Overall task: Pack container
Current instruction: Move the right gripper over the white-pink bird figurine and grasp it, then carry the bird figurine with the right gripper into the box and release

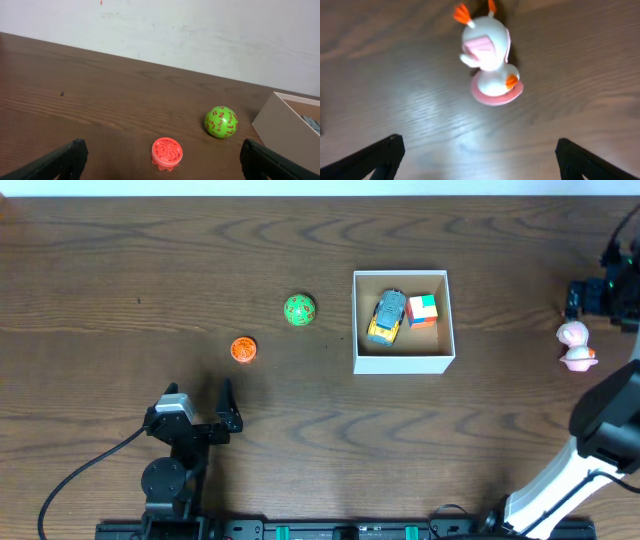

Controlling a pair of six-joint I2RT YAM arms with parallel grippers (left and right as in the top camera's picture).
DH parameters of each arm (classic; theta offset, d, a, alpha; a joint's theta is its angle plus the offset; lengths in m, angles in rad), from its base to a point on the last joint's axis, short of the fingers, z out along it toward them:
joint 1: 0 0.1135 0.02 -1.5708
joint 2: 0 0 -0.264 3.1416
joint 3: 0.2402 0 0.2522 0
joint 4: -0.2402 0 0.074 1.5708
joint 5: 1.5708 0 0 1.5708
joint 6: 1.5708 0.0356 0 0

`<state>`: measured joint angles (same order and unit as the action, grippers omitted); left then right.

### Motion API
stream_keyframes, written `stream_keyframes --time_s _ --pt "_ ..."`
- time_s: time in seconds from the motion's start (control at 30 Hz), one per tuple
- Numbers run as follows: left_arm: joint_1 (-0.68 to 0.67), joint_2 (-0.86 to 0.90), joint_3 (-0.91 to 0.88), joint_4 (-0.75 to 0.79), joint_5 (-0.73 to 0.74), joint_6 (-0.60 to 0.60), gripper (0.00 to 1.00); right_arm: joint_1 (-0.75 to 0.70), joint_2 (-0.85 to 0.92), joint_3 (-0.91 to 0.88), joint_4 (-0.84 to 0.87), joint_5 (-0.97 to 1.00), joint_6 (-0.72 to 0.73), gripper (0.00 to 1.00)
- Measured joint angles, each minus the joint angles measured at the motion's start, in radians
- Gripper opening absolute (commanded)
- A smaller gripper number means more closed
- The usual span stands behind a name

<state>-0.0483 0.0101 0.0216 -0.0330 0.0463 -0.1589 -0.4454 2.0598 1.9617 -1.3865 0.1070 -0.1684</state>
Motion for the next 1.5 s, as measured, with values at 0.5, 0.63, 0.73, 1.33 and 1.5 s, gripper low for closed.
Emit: stream_keyframes --time_s 0.5,0.63,0.73,1.33,1.5 --pt "0.0 0.0 0.0 0.0 0.0 0.0 0.98 -0.055 0.0 -0.32 0.422 -0.129 -0.22 0.99" --pt "0.0 0.0 0.0 0.0 0.0 0.0 0.98 -0.055 0.0 -0.366 0.451 -0.094 -0.237 0.99" --pt "0.0 0.0 0.0 0.0 0.0 0.0 0.98 -0.055 0.0 -0.382 0.469 -0.08 -0.241 0.96" --pt "0.0 0.0 0.0 0.0 0.0 0.0 0.98 -0.057 0.0 -0.48 0.554 -0.061 -0.286 0.77" --pt "0.0 0.0 0.0 0.0 0.0 0.0 0.98 -0.058 0.0 -0.48 0.562 -0.052 -0.283 0.49"
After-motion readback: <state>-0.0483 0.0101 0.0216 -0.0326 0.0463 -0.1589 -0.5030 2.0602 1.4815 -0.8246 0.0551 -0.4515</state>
